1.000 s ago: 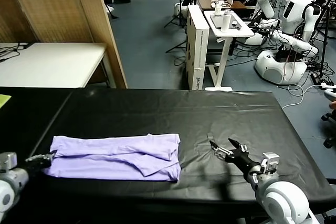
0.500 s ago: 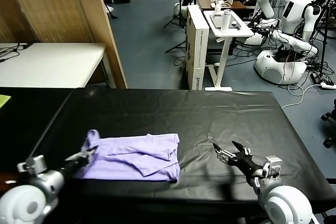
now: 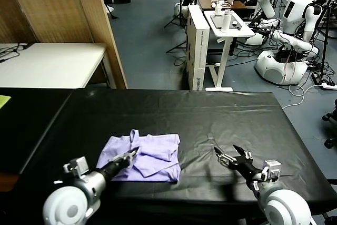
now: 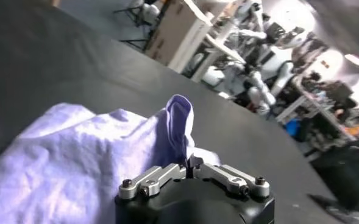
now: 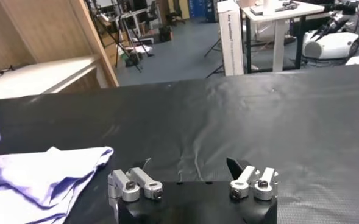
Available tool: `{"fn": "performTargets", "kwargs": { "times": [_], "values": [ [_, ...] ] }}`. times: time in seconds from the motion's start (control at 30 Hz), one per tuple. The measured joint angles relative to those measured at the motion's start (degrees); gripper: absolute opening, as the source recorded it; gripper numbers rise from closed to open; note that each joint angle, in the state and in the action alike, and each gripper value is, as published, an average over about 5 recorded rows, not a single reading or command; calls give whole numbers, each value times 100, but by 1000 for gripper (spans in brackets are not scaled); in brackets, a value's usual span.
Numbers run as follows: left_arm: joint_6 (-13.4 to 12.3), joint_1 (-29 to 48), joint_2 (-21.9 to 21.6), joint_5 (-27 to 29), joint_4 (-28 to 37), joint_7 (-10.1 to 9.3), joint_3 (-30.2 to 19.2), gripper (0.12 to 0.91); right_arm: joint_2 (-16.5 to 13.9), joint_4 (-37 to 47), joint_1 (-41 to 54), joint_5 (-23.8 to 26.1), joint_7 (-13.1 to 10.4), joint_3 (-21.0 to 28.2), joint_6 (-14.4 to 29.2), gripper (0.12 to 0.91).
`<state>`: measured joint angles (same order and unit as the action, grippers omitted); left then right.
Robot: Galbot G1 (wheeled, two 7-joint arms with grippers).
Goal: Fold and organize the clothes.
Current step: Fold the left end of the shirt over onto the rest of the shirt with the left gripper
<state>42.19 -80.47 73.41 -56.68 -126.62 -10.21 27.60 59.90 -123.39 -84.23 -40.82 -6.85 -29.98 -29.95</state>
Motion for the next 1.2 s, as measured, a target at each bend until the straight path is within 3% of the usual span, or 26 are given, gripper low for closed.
{"fn": "performTargets", "kwargs": {
  "times": [0.4, 0.93, 1.03, 1.2],
  "values": [
    [0, 158, 391, 336, 195, 8, -628, 164, 43, 28, 4, 52, 2, 10, 1, 907],
    [0, 330, 753, 651, 520, 68, -788, 164, 56, 60, 74, 103, 10, 114, -19, 907],
    [0, 281, 820, 755, 540, 105, -817, 220, -2, 67, 154, 52, 36, 177, -68, 907],
    [0, 177, 987, 864, 480, 119, -874, 510, -164, 56, 374, -266, 62, 338, -195, 907]
  ]
}}
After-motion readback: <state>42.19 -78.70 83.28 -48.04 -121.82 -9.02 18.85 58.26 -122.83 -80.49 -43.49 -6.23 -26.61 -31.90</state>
